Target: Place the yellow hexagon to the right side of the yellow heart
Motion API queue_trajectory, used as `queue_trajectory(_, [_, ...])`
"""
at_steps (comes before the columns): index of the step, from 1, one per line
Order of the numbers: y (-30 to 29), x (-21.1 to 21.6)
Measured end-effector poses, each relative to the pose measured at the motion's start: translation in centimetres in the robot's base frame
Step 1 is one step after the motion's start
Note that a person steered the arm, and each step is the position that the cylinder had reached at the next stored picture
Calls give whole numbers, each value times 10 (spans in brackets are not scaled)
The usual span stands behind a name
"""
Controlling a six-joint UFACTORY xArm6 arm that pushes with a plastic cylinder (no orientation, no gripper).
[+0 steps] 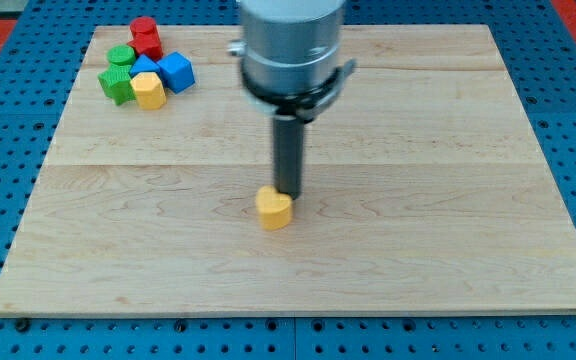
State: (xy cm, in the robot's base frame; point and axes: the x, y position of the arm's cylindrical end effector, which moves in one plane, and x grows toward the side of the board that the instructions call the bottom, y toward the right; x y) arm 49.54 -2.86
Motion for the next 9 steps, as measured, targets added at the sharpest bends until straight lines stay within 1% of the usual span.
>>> queue_trajectory(1, [-14, 41])
queue_trajectory(2, [-14, 30])
queue_trajectory(3, [-77, -35])
queue_trajectory(4, [-188, -104])
queue_trajectory(5, [-197, -135])
queue_trajectory(6, [-174, -146])
queue_trajectory(7, [-212, -159])
queue_trajectory(8, [-196, -182])
queue_trajectory(9, [-123, -171])
